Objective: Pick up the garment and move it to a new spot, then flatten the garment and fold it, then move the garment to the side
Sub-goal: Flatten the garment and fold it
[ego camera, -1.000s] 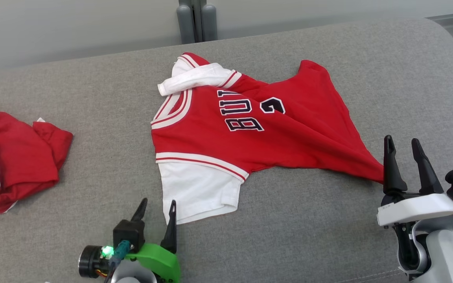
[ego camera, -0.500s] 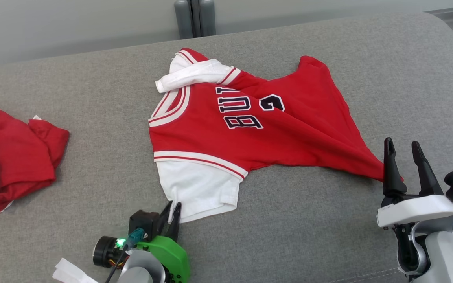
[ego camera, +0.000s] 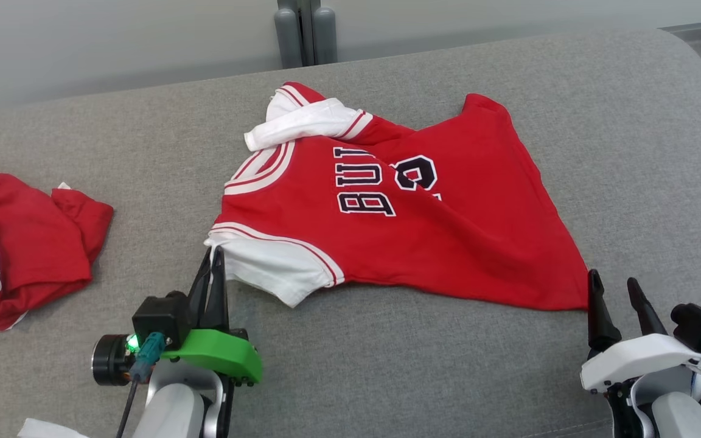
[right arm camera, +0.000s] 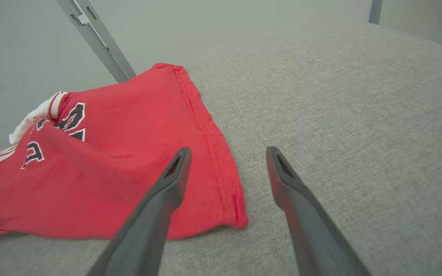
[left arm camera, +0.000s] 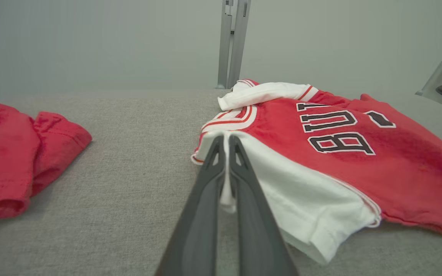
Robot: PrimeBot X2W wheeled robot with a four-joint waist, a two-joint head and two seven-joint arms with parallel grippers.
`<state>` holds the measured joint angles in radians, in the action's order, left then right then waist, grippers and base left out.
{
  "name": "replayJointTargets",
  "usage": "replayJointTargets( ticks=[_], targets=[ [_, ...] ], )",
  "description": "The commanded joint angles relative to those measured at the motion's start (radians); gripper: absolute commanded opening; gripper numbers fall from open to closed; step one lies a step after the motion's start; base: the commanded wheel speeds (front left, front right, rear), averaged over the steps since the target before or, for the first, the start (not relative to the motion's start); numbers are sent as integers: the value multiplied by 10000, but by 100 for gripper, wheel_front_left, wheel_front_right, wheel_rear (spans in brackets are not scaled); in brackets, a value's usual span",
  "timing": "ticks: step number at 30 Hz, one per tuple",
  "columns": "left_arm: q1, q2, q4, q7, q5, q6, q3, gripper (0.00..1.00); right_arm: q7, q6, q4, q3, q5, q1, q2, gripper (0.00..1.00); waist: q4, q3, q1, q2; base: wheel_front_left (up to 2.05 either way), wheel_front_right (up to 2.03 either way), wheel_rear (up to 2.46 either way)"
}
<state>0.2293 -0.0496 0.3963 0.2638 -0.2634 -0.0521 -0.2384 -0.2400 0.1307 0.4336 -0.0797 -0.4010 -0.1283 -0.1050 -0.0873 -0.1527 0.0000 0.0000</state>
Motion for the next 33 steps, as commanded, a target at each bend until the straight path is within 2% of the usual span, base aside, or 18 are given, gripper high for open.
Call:
replayJointTargets(
  ticks=[1,9,15,26,28,29,33],
  targets=[
    [-168,-45,-169,4,138,-13,125,0,70,1,142,39,-63,6,-14,100,-20,10,0,0,0,0,0],
    [-511,-29,-384,8,380,113,413,0,580,1,835,552,-482,28,69,100,-52,12,0,0,0,0,0],
    [-579,-27,-410,7,297,55,320,0,708,1,1280,380,-683,-219,185,100,-77,33,0,0,0,0,0],
    [-421,-25,-384,8,205,-20,202,0,992,1,1711,307,-2171,-657,416,100,52,-20,0,0,0,0,0],
    [-396,-25,-381,8,193,-38,211,0,1062,1,1720,470,-2328,-672,413,28,91,-30,0,0,0,0,0],
    [-384,-25,-380,8,196,-37,215,0,1051,1,1717,518,-2360,-674,368,0,106,-34,0,0,0,0,0],
    [-359,-25,-354,8,196,-40,230,0,733,1,1500,730,-2464,-731,191,0,144,-45,0,0,0,0,0]
  ],
)
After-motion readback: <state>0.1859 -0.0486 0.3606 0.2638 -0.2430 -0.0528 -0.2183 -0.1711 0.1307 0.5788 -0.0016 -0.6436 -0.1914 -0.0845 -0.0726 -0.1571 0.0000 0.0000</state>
